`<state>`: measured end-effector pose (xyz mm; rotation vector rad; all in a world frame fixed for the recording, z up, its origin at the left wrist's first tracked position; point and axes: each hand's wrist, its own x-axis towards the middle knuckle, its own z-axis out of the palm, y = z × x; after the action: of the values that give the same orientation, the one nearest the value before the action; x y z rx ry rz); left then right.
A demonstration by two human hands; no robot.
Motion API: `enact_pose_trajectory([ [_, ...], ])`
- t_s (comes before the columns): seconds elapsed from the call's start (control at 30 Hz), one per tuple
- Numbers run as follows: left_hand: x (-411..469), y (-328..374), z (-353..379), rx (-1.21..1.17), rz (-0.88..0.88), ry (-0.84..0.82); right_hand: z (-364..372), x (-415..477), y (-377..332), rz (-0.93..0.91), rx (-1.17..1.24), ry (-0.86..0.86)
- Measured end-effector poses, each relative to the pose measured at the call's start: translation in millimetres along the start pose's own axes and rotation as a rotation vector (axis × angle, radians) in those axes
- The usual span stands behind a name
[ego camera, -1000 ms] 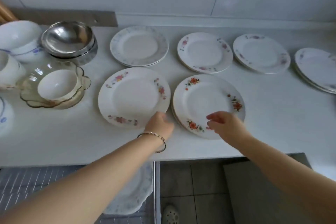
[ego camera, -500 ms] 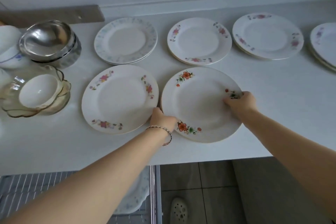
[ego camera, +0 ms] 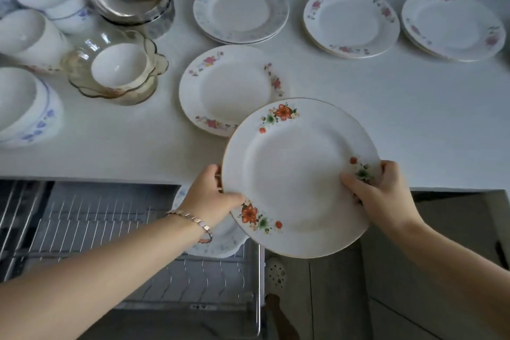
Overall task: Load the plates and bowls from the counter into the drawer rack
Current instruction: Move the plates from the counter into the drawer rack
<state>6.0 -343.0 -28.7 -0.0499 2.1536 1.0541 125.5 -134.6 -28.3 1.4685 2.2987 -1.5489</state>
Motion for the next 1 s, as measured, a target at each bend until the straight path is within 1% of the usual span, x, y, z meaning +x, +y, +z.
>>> enact_pose_trajectory([
  [0.13, -28, -67, -50, 0.078, -0.033, -0.029, 53, -66, 3, 0.028, -0.043, -0.089],
  [0.23, -40, -114, -83, 0.13, -0.094, -0.066, 99, -103, 16, 0.067, -0.071, -0.138],
  [0.37, -33, -172, -106, 0.211, -0.203, -0.081, 162, -124, 49, 0.19, -0.081, -0.203],
  [0.53, 10, -226, -100, 0.335, -0.309, -0.139, 222, -113, 90, 0.398, -0.116, -0.225],
  [0.63, 47, -245, -84, 0.39, -0.328, -0.124, 247, -89, 109, 0.489, -0.155, -0.244],
  [0.77, 101, -254, -65, 0.426, -0.348, -0.027, 269, -54, 117, 0.51, -0.172, -0.204],
  [1.0, 153, -253, -41, 0.48, -0.359, 0.067, 297, -20, 120, 0.494, -0.207, -0.041],
])
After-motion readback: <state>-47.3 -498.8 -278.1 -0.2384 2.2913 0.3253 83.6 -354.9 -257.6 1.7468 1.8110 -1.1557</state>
